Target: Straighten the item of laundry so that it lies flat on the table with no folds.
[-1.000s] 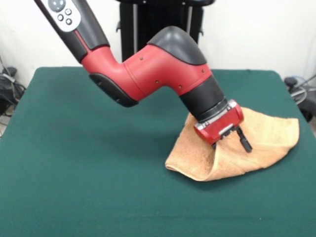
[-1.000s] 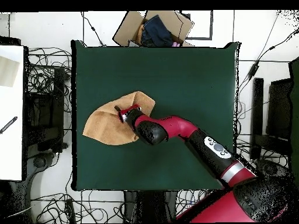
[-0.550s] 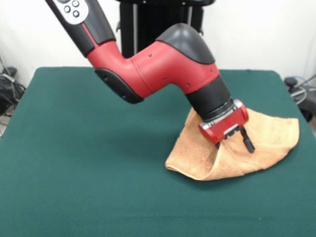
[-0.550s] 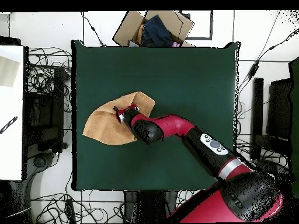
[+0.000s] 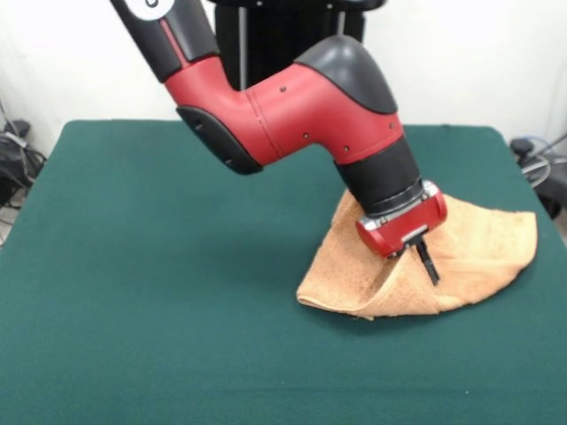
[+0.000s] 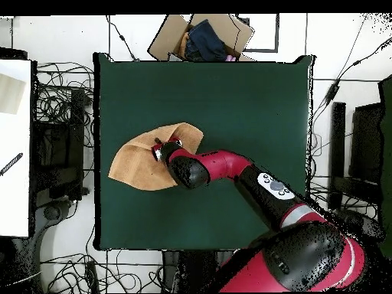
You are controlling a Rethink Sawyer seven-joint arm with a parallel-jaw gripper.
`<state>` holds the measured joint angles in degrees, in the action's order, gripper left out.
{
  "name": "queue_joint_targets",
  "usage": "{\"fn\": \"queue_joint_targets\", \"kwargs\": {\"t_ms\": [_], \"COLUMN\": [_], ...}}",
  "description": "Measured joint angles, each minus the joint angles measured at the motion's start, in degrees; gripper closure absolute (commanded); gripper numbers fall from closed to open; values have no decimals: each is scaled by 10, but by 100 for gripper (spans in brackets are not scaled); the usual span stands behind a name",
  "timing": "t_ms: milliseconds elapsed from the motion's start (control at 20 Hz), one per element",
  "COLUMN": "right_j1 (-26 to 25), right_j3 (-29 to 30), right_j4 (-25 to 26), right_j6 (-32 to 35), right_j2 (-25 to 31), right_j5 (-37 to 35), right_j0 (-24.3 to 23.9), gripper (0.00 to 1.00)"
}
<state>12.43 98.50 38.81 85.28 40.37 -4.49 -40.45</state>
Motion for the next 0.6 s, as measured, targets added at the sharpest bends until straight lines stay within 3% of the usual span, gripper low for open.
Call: {"fn": "queue_joint_targets", "kwargs": {"t_ms": [600], "right_j1": [23], "right_j3": [0], "right_j4": [-66], "right_j6": [0], "right_j2": [-54], "right_j5": [24], "right_j0": [46], "gripper": [100]}}
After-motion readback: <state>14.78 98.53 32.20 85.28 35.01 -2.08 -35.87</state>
